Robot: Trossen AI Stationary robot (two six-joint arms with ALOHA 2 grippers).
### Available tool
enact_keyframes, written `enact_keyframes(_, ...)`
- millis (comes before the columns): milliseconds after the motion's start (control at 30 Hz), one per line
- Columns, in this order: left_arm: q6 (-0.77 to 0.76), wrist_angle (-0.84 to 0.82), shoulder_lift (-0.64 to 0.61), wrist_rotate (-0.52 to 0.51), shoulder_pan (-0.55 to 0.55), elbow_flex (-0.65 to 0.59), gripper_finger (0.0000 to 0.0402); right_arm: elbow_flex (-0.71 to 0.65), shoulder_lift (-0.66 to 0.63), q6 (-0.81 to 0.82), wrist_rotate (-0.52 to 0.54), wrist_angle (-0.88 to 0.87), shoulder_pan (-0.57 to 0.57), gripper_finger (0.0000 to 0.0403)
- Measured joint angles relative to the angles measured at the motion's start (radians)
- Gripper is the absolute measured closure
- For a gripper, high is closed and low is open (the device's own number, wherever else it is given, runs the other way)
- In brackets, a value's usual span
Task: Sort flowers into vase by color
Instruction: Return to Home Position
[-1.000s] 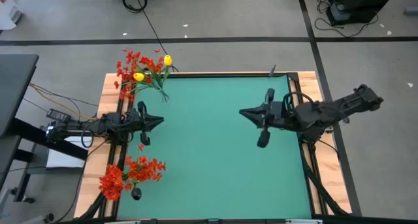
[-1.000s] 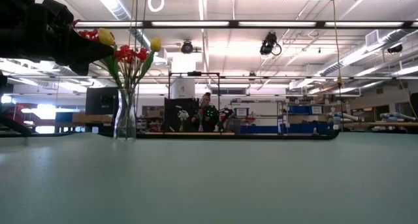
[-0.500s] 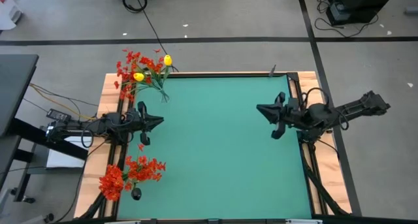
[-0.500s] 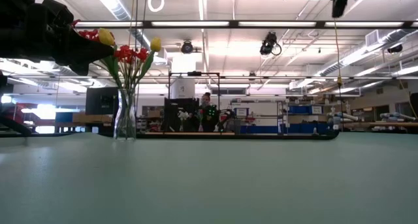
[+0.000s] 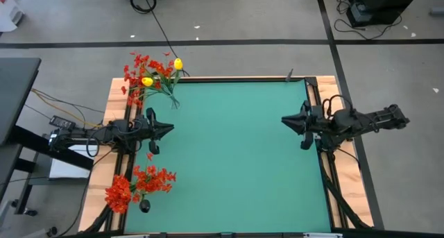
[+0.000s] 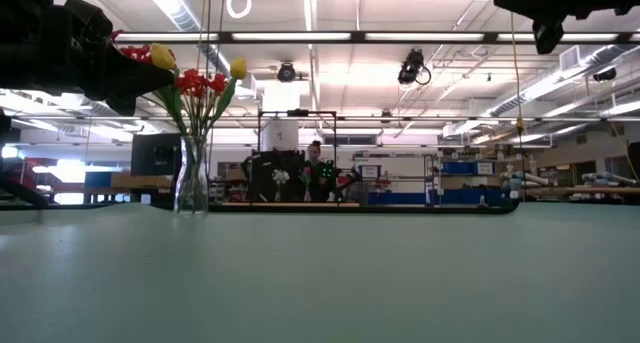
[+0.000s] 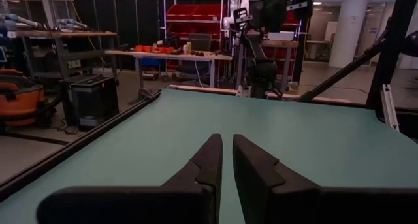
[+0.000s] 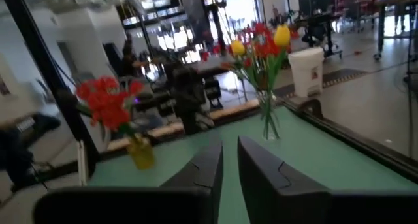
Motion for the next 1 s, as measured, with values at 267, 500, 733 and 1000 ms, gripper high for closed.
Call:
enact_keyframes(267, -0.001, 0.000, 0.000, 0.000, 0.000, 0.000, 0.0361, -0.098, -0.095, -0.014, -0.030, 0.012, 0.000, 0.0394)
enact_keyframes(500, 0.000, 0.000, 0.000, 0.000, 0.000, 0.000, 0.0361, -0.217, -0.183, 0.016, -0.047, 0.099, 0.000, 0.0388)
enact_keyframes(733, -0.001, 0.000, 0.000, 0.000, 0.000, 0.000, 0.0361, -0.267, -0.285, 0.009, -0.059, 0.060, 0.000, 0.0396)
enact_keyframes(1000, 0.000, -0.001, 0.000, 0.000, 0.000, 0.000, 0.0361, -0.313, -0.343, 0.017, -0.064, 0.043, 0.000, 0.0395)
